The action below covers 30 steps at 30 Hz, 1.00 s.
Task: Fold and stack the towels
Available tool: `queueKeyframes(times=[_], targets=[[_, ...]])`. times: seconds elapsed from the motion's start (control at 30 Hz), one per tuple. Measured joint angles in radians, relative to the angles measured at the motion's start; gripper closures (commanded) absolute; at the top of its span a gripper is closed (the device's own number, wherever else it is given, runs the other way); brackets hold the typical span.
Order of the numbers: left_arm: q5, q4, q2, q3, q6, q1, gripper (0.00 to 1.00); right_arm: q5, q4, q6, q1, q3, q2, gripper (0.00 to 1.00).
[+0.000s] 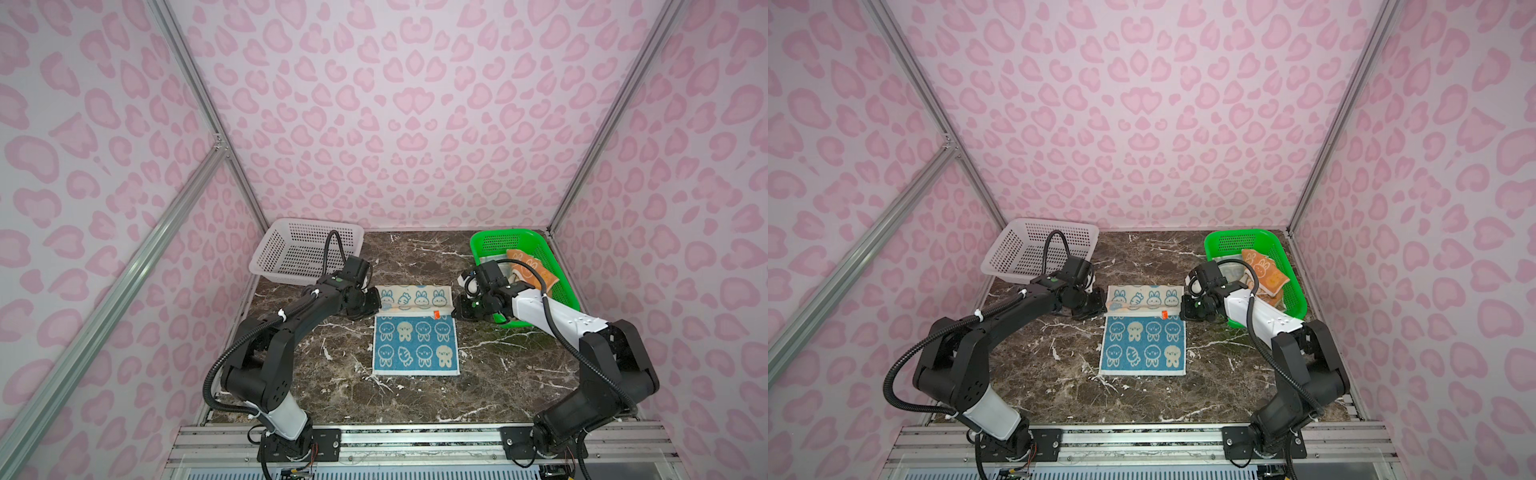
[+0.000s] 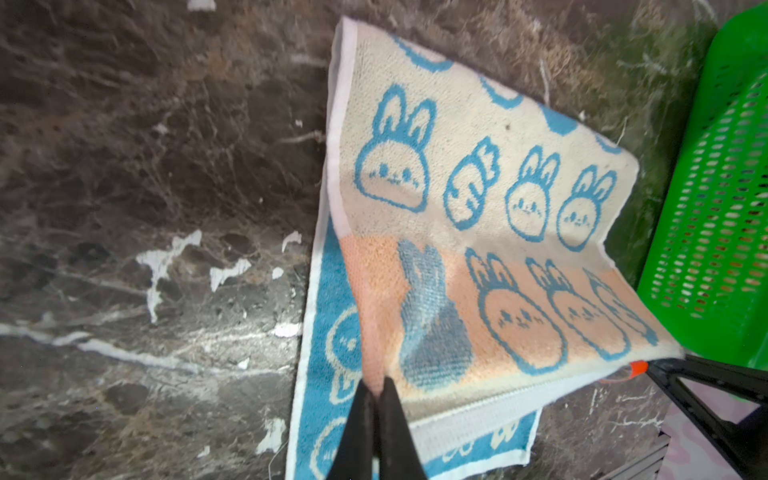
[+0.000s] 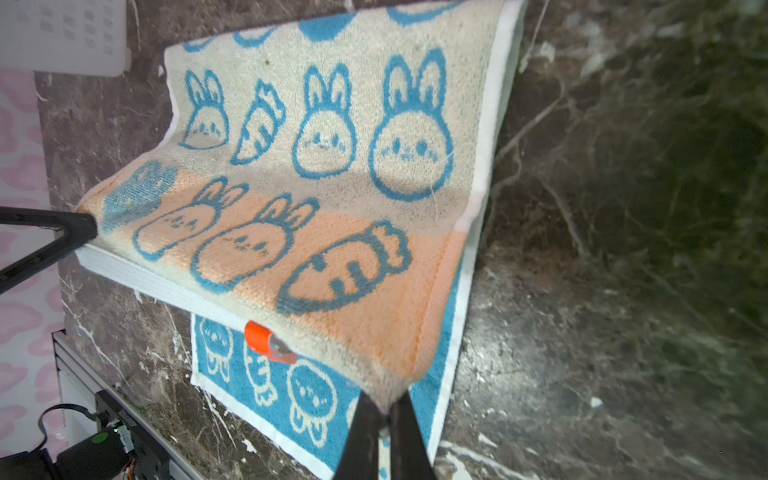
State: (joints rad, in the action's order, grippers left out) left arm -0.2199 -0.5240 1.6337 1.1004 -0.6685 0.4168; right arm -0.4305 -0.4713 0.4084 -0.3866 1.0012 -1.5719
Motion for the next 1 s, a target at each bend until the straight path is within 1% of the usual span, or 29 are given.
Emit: queueKeyframes(times=[0.23,0.33,0.47,0.6,0.77,0.9,1.0], targets=[[0.059,0.034,-0.060,-0.161,-0.021,0.063,0.97,0.055,0.027,0.024,-0.090,-0.135,0.072,1.00],[0.071,0.051,-0.059,-0.195,-0.032,0.074,0.97,0.063,0.055,0.045,-0.116,-0.185,0.060,1.00],[0.075,0.079,-0.021,-0.206,-0.039,0.089,0.97,0.072,0.092,0.056,-0.118,-0.208,0.010,1.00],[0.090,0.079,0.039,-0.177,-0.038,0.089,0.97,0.079,0.107,0.060,-0.107,-0.172,-0.042,1.00],[0.126,0.060,0.096,-0.083,-0.021,0.080,0.97,0.101,0.082,0.059,-0.095,-0.075,-0.079,1.00],[0.141,0.037,0.085,-0.037,-0.011,0.074,0.98,0.114,0.037,0.048,-0.093,-0.010,-0.047,1.00],[0.147,0.020,0.039,-0.030,-0.009,0.074,0.97,0.117,0.005,0.039,-0.094,0.014,0.000,1.00]])
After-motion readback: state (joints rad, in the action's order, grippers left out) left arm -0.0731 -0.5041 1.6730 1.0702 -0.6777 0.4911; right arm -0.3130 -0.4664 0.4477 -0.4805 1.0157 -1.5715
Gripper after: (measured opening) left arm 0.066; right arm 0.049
